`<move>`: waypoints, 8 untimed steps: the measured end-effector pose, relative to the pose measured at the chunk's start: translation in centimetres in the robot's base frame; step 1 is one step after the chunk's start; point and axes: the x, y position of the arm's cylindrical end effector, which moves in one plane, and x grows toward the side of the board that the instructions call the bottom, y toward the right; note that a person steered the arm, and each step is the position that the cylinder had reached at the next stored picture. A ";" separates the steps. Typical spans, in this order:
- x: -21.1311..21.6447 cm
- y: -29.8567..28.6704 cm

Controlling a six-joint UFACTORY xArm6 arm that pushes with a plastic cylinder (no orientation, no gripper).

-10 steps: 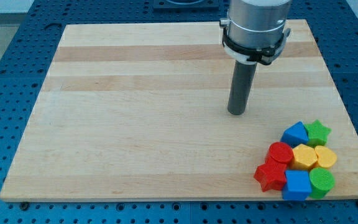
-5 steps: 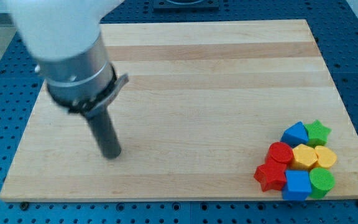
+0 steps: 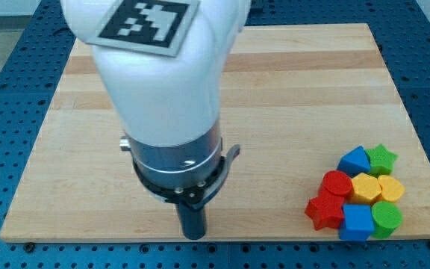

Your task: Push the red star along with the blue cube and green circle right a bit

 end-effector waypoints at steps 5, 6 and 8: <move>0.0 12.6; -0.1 14.9; 0.0 21.9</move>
